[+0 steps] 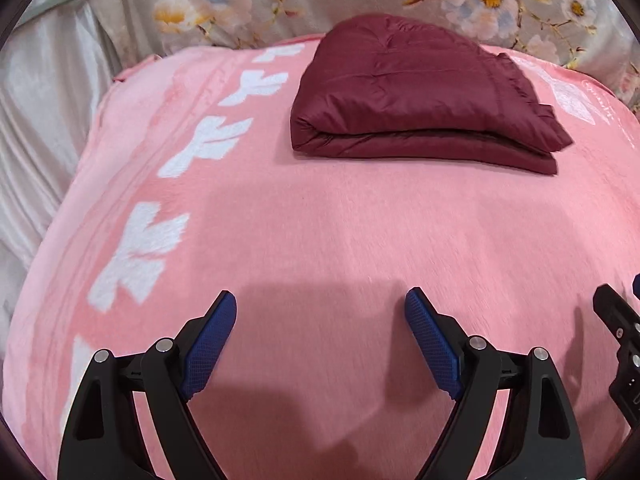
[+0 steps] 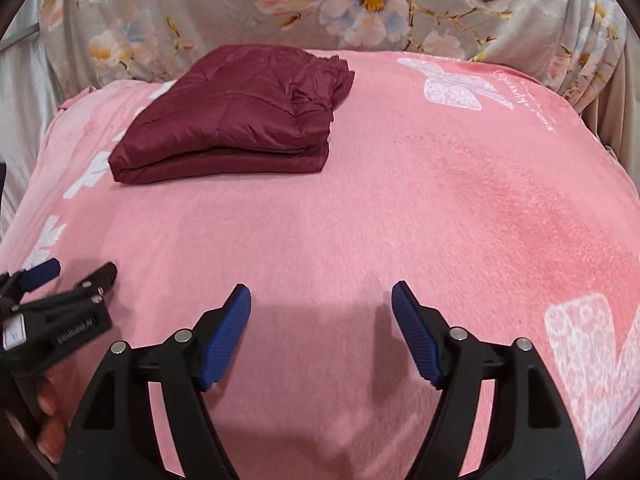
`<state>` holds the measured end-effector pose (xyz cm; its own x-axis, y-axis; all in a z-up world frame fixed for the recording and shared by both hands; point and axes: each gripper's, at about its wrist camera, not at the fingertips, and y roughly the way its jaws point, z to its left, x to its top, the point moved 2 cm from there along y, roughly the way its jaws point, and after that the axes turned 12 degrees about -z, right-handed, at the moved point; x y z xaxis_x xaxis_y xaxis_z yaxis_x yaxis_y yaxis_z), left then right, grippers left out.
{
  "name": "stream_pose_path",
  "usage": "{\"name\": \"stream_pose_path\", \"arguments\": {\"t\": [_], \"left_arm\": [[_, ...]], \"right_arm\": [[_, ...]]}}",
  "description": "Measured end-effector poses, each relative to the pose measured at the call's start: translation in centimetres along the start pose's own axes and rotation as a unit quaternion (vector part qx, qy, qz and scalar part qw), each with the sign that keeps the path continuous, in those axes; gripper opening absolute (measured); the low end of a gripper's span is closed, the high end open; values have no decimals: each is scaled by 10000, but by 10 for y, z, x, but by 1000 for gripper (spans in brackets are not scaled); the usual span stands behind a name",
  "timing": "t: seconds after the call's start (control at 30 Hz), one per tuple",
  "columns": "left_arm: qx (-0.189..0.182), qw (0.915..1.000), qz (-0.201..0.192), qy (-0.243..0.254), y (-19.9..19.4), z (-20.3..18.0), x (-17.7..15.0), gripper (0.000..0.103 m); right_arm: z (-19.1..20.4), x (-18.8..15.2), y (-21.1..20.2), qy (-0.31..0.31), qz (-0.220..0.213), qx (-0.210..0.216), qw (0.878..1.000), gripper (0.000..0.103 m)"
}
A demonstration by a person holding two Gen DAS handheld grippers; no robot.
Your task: Fold large clothes
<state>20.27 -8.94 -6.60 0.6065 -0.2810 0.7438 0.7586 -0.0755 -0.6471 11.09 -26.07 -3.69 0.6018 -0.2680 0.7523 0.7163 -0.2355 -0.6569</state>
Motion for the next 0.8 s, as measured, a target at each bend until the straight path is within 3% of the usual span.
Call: {"name": "stream_pose_path", "arguments": {"t": [0.3, 0.57, 0.8], "left_arm": [[161, 9988, -451, -49, -28, -5, -13, 84], [280, 9982, -470, -242, -33, 0, -16, 84], [322, 9981, -457, -268, -32, 1, -17, 84]], "right_arm": [[-4, -8, -32, 157, -436, -87, 9989, 74], [6, -8, -43, -126, -697, -179, 9973, 74], [11, -10, -38, -275, -587, -176, 9977, 75]]}}
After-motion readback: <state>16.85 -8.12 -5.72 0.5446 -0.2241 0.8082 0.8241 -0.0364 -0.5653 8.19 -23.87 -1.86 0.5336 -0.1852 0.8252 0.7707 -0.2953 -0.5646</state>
